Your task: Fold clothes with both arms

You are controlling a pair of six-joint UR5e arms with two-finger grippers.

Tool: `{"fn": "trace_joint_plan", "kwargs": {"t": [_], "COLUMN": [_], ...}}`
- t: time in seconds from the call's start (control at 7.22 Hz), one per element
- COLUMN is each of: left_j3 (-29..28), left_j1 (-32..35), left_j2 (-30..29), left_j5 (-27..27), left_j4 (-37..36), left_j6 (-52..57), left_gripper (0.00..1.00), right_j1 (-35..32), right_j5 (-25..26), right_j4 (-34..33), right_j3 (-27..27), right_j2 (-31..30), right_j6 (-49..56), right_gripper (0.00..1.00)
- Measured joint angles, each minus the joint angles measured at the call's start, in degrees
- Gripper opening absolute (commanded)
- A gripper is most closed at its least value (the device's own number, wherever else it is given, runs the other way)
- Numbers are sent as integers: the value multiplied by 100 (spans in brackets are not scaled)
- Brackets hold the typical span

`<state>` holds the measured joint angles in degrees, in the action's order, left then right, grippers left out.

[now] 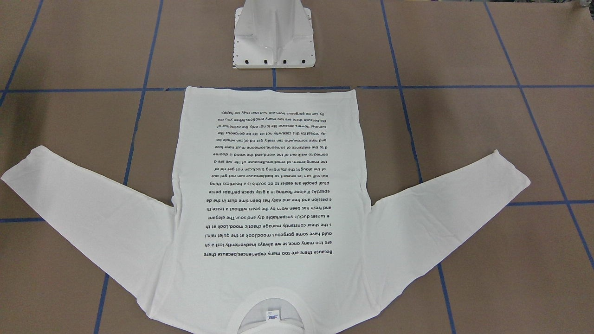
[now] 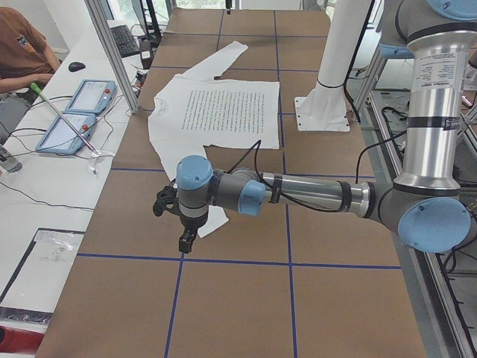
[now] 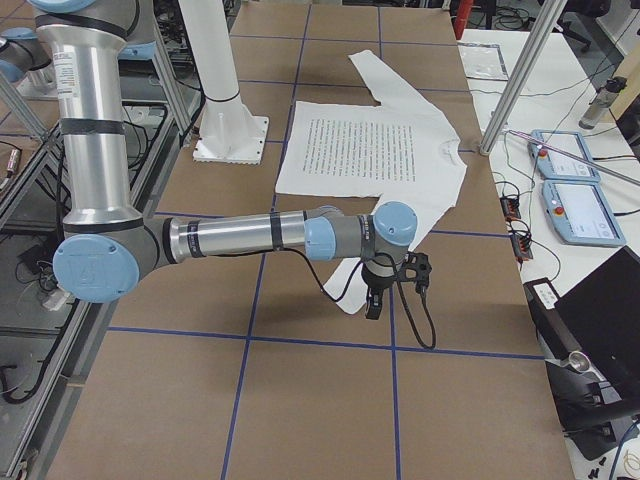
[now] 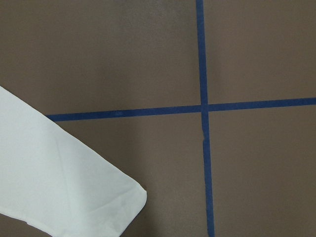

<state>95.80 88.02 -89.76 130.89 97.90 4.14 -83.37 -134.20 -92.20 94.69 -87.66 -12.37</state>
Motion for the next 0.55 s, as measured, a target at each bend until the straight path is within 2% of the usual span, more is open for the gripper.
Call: {"fn": "trace_joint_plan", "kwargs": {"t": [0.55], "left_j3": [213], "left_j1": [7], "left_j2": [29], "left_j5": [-54], "left_j4": [4], "left_j6": [-50], "left_gripper": [100], "right_j1": [-6], "right_j5": [-19], "right_j4": [6], "right_j3": [24], "right_j2": [-9], "right_j6": [-6], "right_gripper": [100]}}
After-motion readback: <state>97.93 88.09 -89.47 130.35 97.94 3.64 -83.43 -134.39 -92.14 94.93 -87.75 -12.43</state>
